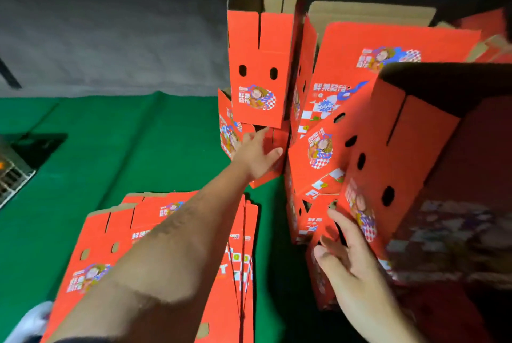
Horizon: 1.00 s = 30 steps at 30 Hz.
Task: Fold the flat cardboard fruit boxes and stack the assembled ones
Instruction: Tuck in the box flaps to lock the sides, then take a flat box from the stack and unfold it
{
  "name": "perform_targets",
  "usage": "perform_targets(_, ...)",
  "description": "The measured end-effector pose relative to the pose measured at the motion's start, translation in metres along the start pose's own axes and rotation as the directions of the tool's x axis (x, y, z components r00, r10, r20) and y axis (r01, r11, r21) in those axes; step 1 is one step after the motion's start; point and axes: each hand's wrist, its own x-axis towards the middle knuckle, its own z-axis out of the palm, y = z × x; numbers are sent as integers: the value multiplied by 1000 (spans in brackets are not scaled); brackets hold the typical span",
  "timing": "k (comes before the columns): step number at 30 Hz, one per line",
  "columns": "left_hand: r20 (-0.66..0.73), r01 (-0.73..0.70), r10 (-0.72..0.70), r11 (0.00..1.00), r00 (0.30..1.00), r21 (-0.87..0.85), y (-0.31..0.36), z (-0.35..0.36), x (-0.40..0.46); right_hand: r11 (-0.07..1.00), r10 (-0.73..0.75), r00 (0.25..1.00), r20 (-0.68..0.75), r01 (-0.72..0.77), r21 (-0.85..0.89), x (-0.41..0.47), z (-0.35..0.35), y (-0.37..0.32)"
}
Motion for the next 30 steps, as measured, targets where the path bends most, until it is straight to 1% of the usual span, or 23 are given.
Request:
perform_targets(1,-12,-28,28,999,1000,-30,-2,1,-4,999,-37,999,28,37,-28,-15,10,4)
perform_targets(2,-16,-47,46,996,999,-75,-3,1,-8,994,-38,999,-31,35,-104,-14,26,-7)
perform_targets(4,-29,-68,64,983,998,-170,-2,7,-25,989,-41,998,36,46,-141,-15,33,-6)
perform_targets(5,-45,-78,70,972,997,-221,0,13,-38,991,-35,998,50,41,-124,-16,32,-3)
perform_targets(7,-92,-97,71,938,993,-333,2,31,-76,985,-25,998,65,35,-171,-23,25,5)
perform_targets(9,-165,-111,52,922,985,-370,2,52,-121,975,12,990,139,19,-220,-30,28,14)
perform_targets(12,-219,-26,-73,908,973,-419,-2,84,-186,958,72,966,248,2,-287,-37,25,36)
perform_targets(14,-237,16,-141,886,961,-463,-5,99,-222,945,108,949,296,-5,-328,-41,27,47)
perform_targets(17,-252,79,-209,892,945,-445,-19,113,-263,922,137,922,362,15,-387,-49,37,64)
perform_targets(19,-294,148,-271,913,917,-380,-39,115,-286,920,183,902,391,-17,-391,-59,45,78)
perform_targets(21,-318,236,-320,931,892,-277,-65,108,-305,911,268,870,413,-90,-402,-73,52,95)
perform_targets(22,-298,293,-331,942,895,-166,-81,102,-312,900,310,851,423,-119,-420,-81,55,104)
perform_targets(23,-248,359,-346,933,905,6,-101,96,-321,884,352,829,435,-141,-446,-89,59,112)
perform_targets(24,-169,407,-378,891,910,200,-124,90,-329,864,392,809,438,-161,-476,-96,64,121)
perform_targets(25,-60,425,-436,825,898,373,-147,84,-338,845,430,792,433,-183,-503,-103,68,128)
perform_targets(26,50,403,-492,765,869,502,-167,78,-346,828,462,780,421,-209,-521,-109,72,135)
perform_targets(27,111,356,-515,717,850,599,-181,73,-353,815,488,772,408,-234,-531,-114,75,141)
perform_targets(29,120,226,-444,649,888,727,-199,72,-365,792,531,761,372,-290,-538,-122,81,154)
perform_targets(30,101,189,-398,626,912,756,-201,74,-369,781,553,757,348,-324,-534,-126,84,160)
